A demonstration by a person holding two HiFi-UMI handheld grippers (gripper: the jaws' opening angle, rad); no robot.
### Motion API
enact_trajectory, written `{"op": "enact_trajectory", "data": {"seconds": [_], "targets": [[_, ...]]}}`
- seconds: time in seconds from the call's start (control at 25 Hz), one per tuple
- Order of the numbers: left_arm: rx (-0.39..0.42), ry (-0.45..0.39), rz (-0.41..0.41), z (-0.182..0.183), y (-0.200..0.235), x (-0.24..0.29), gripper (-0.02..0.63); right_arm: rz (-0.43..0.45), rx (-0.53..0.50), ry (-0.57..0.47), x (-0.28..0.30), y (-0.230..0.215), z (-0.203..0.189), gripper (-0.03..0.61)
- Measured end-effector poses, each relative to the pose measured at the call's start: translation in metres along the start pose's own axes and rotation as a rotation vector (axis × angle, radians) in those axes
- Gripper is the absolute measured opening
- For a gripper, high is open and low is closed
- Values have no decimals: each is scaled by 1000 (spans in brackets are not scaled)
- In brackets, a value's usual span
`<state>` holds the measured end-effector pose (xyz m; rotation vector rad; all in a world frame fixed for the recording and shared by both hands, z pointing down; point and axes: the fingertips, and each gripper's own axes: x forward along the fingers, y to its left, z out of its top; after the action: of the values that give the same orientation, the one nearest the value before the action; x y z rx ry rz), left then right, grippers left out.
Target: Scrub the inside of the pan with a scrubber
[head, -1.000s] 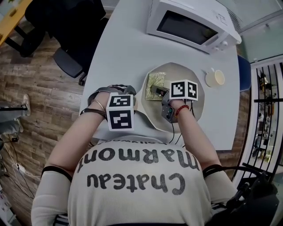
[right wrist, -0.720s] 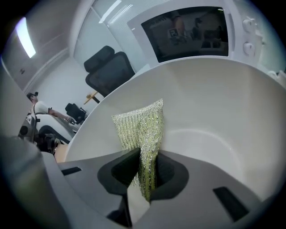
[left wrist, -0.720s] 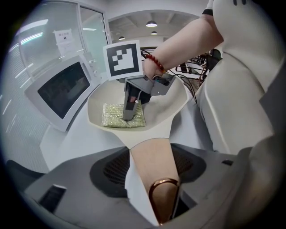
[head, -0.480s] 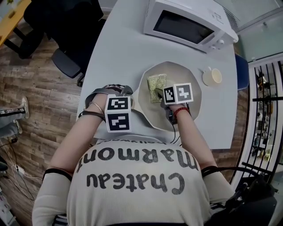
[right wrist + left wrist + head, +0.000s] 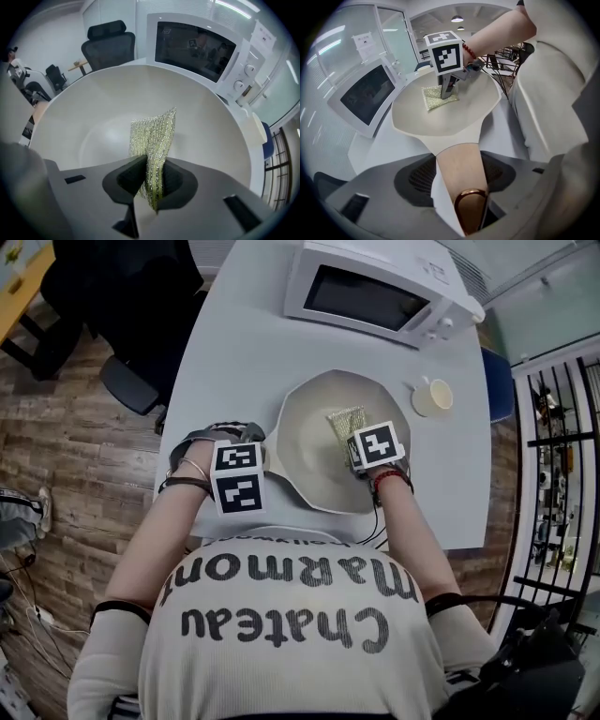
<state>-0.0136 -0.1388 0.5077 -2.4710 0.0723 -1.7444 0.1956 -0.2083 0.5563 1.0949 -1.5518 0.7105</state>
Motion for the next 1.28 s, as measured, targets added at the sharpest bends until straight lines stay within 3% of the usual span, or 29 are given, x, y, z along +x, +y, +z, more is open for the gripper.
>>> {"op": "enact_trajectory", "data": {"seconds": [0.16, 0.36, 0.76, 1.28], "targets": [[-15, -5, -22, 1, -1, 0, 273, -55, -46, 79, 0, -13, -13, 64], [-7, 11, -11, 0, -1, 3, 270, -105, -155, 88, 7, -19, -8, 61], [-11, 10, -32, 0, -1, 3, 267, -216, -289, 210, 12, -32, -15, 59], [-34, 1, -55, 0, -1, 3, 264, -258, -384, 295, 17, -40, -13, 55]]}}
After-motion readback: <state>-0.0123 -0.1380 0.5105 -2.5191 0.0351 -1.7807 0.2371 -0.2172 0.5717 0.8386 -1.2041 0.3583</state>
